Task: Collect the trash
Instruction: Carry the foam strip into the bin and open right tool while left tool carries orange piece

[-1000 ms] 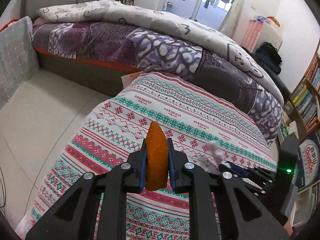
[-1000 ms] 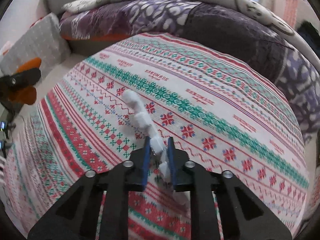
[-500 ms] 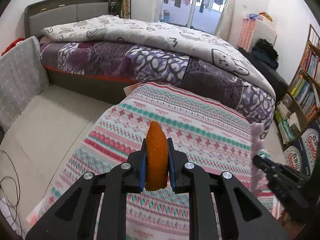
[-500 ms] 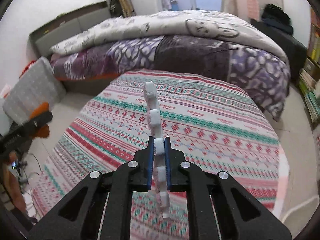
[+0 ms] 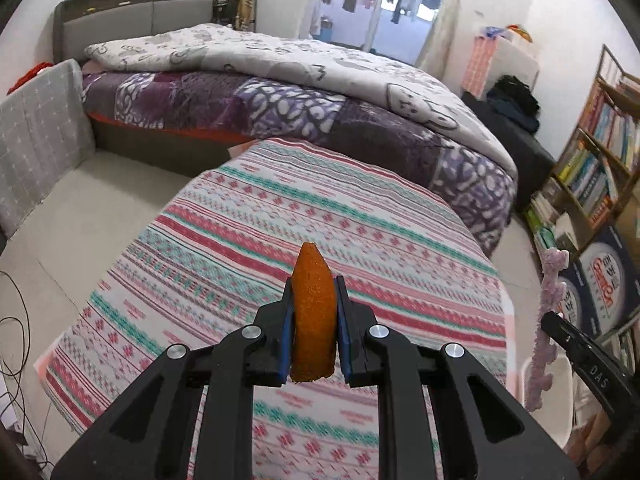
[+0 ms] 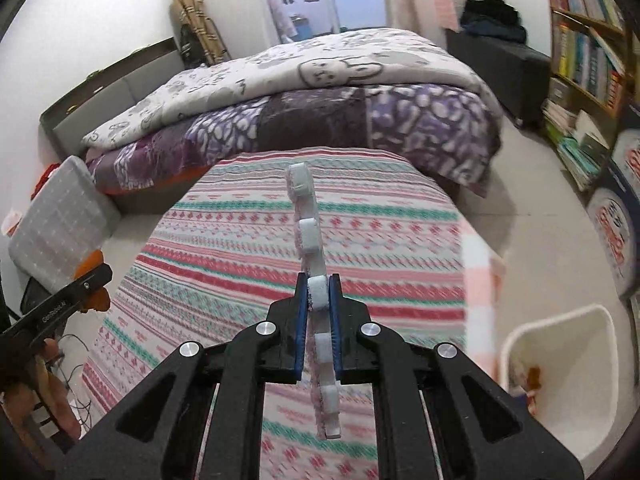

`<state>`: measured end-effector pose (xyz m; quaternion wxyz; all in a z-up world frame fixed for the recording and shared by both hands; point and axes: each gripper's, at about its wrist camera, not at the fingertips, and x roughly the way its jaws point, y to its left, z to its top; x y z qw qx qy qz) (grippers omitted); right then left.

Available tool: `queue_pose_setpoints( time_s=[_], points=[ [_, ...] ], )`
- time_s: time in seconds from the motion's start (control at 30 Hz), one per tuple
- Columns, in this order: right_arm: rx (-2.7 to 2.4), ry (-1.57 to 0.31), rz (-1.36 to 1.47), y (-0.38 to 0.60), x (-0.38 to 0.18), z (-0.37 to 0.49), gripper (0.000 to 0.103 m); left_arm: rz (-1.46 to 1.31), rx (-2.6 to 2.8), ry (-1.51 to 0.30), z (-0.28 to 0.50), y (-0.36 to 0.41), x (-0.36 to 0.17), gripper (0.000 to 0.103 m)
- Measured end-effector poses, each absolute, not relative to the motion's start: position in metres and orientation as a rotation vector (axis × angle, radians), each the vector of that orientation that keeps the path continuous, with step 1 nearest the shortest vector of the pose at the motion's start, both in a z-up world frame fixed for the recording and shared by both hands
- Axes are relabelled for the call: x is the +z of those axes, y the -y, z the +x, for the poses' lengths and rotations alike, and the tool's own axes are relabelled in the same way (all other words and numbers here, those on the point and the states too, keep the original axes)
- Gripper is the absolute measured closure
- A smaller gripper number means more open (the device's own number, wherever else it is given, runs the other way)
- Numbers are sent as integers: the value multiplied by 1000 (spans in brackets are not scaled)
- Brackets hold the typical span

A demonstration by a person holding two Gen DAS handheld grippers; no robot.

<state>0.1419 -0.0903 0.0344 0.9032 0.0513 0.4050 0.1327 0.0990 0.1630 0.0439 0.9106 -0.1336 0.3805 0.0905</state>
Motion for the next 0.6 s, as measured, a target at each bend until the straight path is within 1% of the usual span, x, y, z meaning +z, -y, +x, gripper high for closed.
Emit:
queue_pose_setpoints(
  time_s=[0.33,0.47,0.6],
  points=[
    [168,-819,165,164,23,114,93,-172,68,-808,94,-99,24,85],
    [131,-844,231,191,15,115,93,-130,8,-783,93,-70,29,85],
    [82,-826,219,212,18,113,93,-119,-47,-756,92,-45,36,85]
  ],
)
